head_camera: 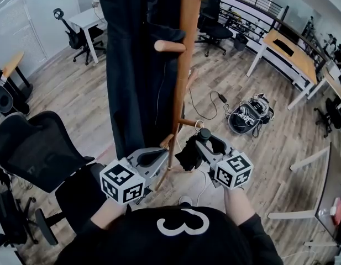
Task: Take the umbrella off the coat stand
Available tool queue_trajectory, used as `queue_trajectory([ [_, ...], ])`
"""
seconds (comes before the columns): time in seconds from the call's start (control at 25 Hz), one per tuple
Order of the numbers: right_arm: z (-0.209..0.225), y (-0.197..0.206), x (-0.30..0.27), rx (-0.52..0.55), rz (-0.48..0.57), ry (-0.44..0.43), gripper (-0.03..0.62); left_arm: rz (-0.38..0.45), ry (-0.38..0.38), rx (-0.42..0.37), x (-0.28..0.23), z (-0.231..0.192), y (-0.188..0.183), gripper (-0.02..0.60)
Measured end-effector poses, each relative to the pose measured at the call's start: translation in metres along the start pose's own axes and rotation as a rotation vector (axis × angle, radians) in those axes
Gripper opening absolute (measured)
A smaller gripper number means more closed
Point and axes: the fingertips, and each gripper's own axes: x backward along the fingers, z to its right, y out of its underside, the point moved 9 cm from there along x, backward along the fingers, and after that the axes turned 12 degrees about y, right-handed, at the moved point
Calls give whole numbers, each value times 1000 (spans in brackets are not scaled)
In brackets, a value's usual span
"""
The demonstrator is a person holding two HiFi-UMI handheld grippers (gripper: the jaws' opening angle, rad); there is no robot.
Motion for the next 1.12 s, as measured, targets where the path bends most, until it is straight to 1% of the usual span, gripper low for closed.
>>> queue_trajectory([
  [0.48, -2, 1, 29, -19, 21, 67, 195, -10, 66, -19, -4, 7, 1, 15],
  [0.68, -10, 11, 43, -38, 27, 71, 195, -20, 91, -15, -3, 10, 12, 17],
  [0.88, -18, 9, 56, -60, 33, 78, 195, -33, 106, -9, -3, 11, 13, 15],
  [1.12, -30, 9, 85, -85, 66, 44, 195, -27, 101, -22, -1, 27, 15, 15],
])
